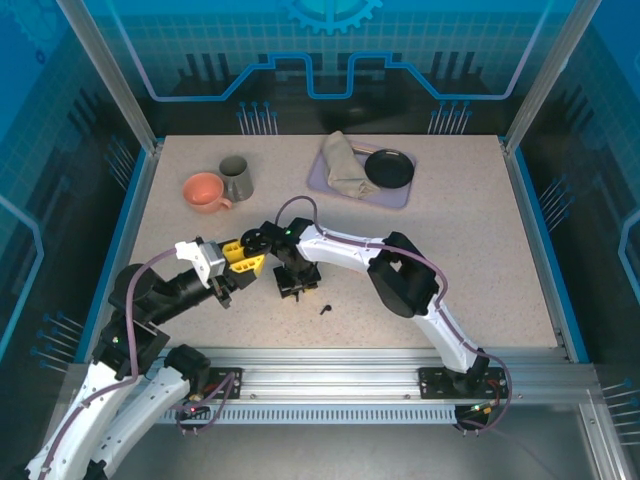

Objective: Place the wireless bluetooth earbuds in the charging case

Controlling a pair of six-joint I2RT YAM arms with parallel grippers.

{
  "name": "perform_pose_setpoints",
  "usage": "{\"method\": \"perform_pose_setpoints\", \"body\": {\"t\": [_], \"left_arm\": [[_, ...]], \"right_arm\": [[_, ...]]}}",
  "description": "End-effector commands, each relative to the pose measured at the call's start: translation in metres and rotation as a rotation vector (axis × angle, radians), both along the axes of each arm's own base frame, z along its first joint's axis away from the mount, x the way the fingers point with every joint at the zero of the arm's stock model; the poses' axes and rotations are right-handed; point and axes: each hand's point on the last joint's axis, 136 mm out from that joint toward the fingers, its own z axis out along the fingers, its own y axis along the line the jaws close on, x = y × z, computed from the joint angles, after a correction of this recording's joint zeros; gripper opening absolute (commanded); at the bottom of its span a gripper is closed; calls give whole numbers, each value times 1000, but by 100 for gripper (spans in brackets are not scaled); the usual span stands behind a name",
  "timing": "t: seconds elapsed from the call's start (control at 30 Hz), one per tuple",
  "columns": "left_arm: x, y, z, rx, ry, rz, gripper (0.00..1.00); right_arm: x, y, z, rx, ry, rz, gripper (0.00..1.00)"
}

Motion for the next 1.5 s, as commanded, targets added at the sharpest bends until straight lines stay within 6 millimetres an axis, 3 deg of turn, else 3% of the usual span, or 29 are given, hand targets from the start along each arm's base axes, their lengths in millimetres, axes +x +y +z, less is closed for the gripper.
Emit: {"method": "perform_pose_setpoints", "body": {"t": [0.0,0.07,0.53,0.8,1.47], "left_arm": [[-9,3,14,-8,-41,-11,0],[-9,3,14,-9,-40,-11,0],[-12,4,13,-8,-46,-11,0],[-14,5,13,-4,-49,-8,0],[-8,5,7,3,-14,3,0]], "right_arm": [[-4,1,0,-29,6,16,43],[-6,-2,-12,-56,22,18,42],[-20,-5,-24,-144,52,62,36],[-21,-5,-25,-157,47,69,28],[2,-31,20,-4,-82,18,25]]}}
